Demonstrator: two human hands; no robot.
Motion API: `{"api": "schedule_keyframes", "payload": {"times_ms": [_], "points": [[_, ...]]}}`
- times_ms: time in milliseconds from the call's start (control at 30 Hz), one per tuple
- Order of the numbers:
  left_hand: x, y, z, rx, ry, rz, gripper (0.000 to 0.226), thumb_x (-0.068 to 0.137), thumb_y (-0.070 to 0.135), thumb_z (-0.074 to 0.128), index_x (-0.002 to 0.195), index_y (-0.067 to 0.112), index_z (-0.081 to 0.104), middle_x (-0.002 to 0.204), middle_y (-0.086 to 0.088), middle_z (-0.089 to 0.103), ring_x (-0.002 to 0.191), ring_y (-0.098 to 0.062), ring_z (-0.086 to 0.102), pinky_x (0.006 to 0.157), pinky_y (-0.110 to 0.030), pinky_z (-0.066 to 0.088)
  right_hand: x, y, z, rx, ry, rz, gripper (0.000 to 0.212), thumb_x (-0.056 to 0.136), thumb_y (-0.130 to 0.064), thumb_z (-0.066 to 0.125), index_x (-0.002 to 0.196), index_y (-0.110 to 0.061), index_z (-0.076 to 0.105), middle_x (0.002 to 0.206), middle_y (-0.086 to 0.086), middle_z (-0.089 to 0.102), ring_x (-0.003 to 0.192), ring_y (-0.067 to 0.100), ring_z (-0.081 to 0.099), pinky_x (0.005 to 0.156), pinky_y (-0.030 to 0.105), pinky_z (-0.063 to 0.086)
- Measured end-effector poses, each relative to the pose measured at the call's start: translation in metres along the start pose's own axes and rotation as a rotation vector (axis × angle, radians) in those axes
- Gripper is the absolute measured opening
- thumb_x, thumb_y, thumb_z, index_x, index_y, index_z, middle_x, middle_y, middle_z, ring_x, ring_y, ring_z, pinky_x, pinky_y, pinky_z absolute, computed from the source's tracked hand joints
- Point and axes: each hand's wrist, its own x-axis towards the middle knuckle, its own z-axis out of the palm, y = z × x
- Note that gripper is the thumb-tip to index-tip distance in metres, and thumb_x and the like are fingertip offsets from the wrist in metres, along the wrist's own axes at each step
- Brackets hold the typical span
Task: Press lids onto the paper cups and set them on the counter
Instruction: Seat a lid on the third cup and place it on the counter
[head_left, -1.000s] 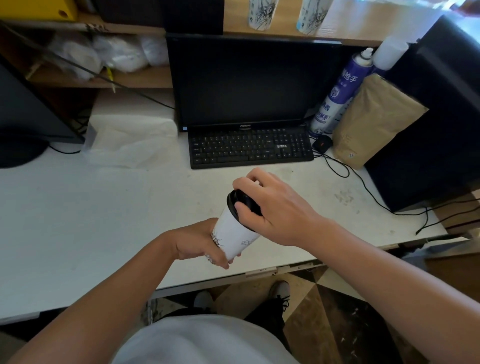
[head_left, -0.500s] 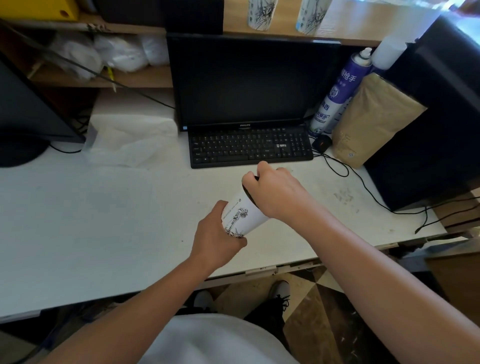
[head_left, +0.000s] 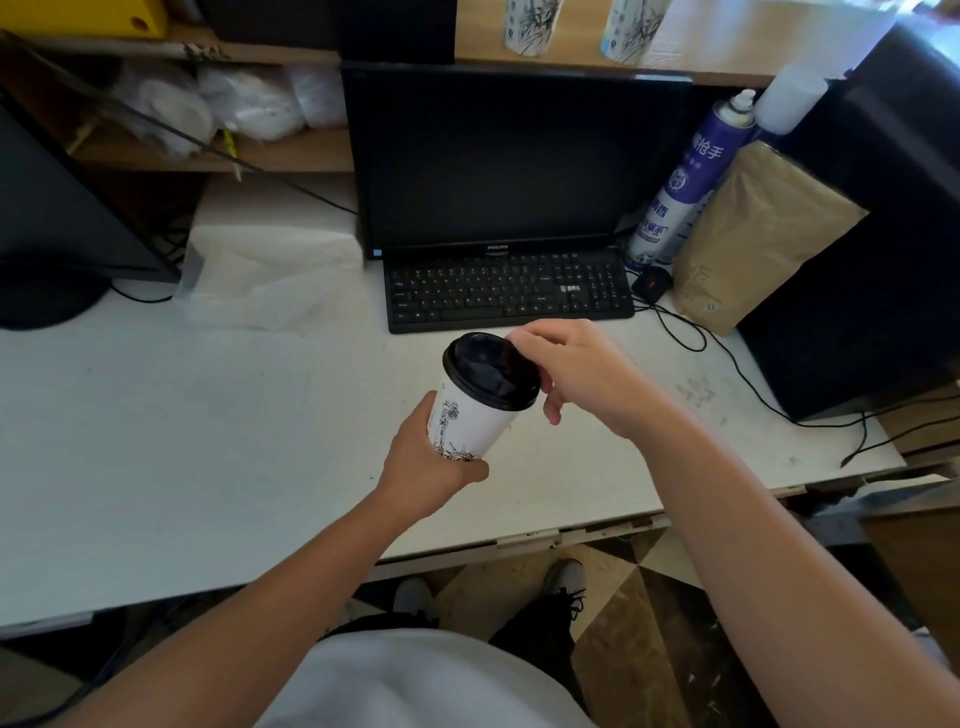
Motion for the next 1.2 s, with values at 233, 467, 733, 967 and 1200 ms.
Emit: {"api": "schedule_keyframes", "payload": {"times_ms": [233, 467, 733, 967, 1200], "points": [[-0.002, 0.000, -0.011, -0.139, -0.197, -0.015, 0.058, 0.054, 0.018, 0.083, 0.107, 0.024, 0.060, 0.101, 0.001, 0.067, 0.089, -0.009, 0.063, 0.071, -0.025, 0.056, -0.014, -0.004, -0.003, 0.053, -0.070, -0.127, 0.015, 0.096, -0.032, 0.066, 0.108, -0.036, 0.074, 0.087, 0.013, 0.058, 0.064, 0.018, 0.052, 0.058, 0.029, 0.046], [-0.002, 0.004, -0.009, -0.175, -0.152, 0.034, 0.058, 0.057, 0.012, 0.085, 0.104, 0.033, 0.059, 0.097, 0.009, 0.067, 0.083, 0.003, 0.064, 0.064, -0.016, 0.056, -0.022, -0.010, 0.010, -0.467, 0.084, -0.331, 0.046, 0.097, -0.051, 0.053, 0.136, -0.026, 0.060, 0.100, -0.008, 0.045, 0.088, 0.006, 0.051, 0.075, 0.022, 0.042], [-0.009, -0.007, -0.014, -0.118, -0.271, -0.065, 0.058, 0.056, 0.012, 0.082, 0.109, 0.018, 0.058, 0.097, -0.002, 0.063, 0.084, -0.015, 0.060, 0.067, -0.030, 0.053, -0.019, -0.009, 0.019, -0.684, 0.008, -0.385, 0.062, 0.082, -0.075, 0.043, 0.113, -0.022, 0.053, 0.105, -0.005, 0.053, 0.087, 0.017, 0.056, 0.074, 0.039, 0.053], [-0.015, -0.017, -0.021, -0.184, -0.480, -0.109, 0.057, 0.059, 0.001, 0.080, 0.112, 0.007, 0.061, 0.096, -0.022, 0.060, 0.089, -0.027, 0.061, 0.075, -0.043, 0.055, -0.019, -0.004, 0.018, -0.635, -0.111, -0.495, 0.056, 0.081, -0.069, 0.047, 0.113, -0.024, 0.053, 0.099, -0.007, 0.056, 0.083, 0.014, 0.055, 0.068, 0.033, 0.051], [-0.013, -0.011, -0.017, -0.181, -0.540, -0.107, 0.052, 0.060, -0.001, 0.078, 0.108, 0.000, 0.059, 0.094, -0.027, 0.060, 0.084, -0.027, 0.062, 0.064, -0.037, 0.050, -0.018, -0.004, 0.015, -0.620, -0.090, -0.476, 0.048, 0.084, -0.064, 0.038, 0.104, -0.022, 0.051, 0.093, -0.005, 0.054, 0.079, 0.013, 0.052, 0.064, 0.028, 0.043]]}}
